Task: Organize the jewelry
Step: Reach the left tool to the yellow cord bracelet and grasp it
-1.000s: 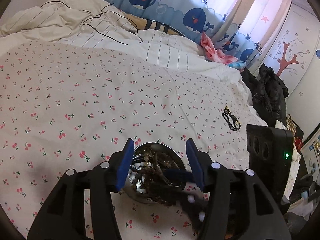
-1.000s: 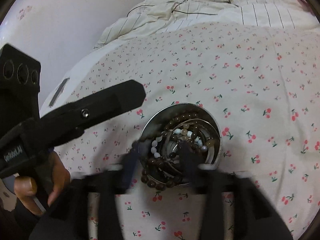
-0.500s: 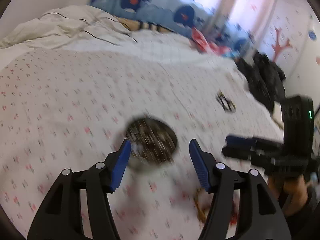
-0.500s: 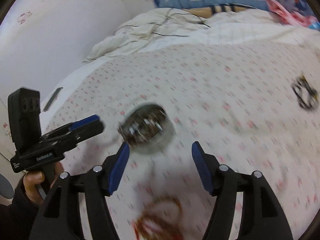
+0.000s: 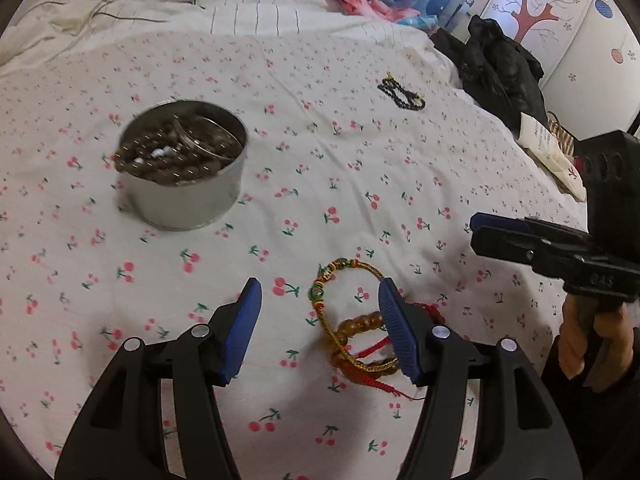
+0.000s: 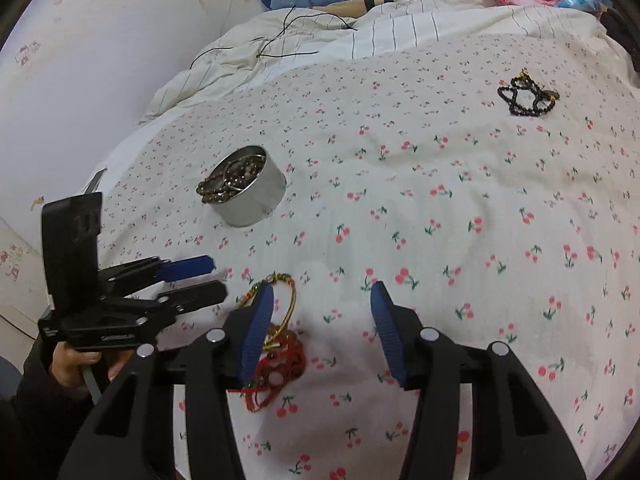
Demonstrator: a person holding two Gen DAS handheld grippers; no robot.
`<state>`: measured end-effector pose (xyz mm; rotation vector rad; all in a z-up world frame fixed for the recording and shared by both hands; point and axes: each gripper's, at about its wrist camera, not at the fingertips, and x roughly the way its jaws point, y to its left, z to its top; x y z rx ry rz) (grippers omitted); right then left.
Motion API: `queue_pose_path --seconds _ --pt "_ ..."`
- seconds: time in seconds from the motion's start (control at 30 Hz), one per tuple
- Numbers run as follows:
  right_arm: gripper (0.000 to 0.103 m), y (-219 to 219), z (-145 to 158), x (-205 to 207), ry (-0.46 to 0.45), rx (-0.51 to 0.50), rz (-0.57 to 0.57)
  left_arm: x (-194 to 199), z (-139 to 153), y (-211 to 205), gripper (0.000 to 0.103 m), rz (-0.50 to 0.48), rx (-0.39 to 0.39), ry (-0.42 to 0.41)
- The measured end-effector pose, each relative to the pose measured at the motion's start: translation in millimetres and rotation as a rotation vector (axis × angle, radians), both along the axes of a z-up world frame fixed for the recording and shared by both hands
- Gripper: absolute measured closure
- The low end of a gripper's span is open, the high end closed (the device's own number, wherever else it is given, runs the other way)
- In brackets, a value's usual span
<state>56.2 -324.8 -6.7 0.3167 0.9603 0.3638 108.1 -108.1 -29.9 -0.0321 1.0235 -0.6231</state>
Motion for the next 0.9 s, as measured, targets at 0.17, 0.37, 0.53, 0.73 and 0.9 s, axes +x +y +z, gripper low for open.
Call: queue_pose_path --seconds 0.17,0.37,0.53,0.73,0.9 --pt "0.052 -11.3 -0.5 -0.1 -0.003 0.063 -0.038 2.3 -9.6 -13.6 0.045 -0.016 0.026 0.013" --pt "0.052 -8.7 -1.9 0.3 0.001 0.069 -0.025 4.5 -23.5 -33.4 0.045 -0.038 0.066 0.024" --pt "0.051 -6.1 -2.3 0.1 -0.001 0.072 -0.014 -5.7 -30.4 -48.7 0.045 -0.062 0.184 -0.047" --pt "0.050 -2.8 -2.7 -0.1 -0.001 0.078 -0.004 5.5 -30.4 -26.4 0.050 0.025 0.126 0.003" --pt "0.049 -2.3 -3.0 -0.2 0.002 0.084 0.004 8.7 -29.5 -13.4 0.058 0.128 0.267 -0.062"
